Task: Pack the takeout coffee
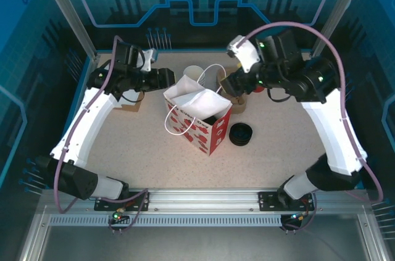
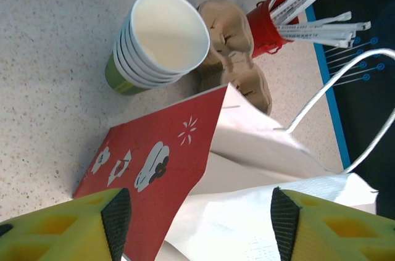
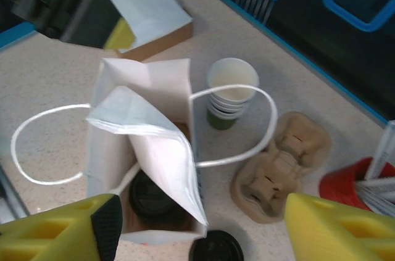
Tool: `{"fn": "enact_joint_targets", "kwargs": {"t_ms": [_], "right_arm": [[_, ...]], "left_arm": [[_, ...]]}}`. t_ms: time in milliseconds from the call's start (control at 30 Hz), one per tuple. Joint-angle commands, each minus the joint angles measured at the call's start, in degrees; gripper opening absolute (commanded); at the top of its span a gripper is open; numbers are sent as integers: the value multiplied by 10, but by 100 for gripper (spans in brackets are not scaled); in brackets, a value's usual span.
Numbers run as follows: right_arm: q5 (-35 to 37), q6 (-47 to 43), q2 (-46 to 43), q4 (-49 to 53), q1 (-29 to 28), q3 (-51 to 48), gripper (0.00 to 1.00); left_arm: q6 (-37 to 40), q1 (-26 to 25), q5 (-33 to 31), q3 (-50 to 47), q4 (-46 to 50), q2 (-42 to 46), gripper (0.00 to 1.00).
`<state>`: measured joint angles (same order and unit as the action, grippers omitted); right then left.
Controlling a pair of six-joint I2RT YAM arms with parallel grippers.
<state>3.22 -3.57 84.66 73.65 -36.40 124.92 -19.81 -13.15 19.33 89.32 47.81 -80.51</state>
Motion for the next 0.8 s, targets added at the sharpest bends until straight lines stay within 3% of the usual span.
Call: {"fn": "enact_joint_targets", "kwargs": {"t_ms": [0, 400, 567, 767], "right_arm": [[26, 21, -43, -49, 32, -64, 75], [29, 85, -269, -204, 178, -374, 100], [31, 99, -320, -238, 212, -455, 100], [82, 117, -355, -290, 242, -550, 100]], "left_arm": [[15, 13, -8, 30, 20, 10, 68], [26, 50, -114, -66, -38, 154, 87], [38, 54, -151, -139, -67, 210, 97], [47, 56, -203, -210, -82, 251, 99]]}}
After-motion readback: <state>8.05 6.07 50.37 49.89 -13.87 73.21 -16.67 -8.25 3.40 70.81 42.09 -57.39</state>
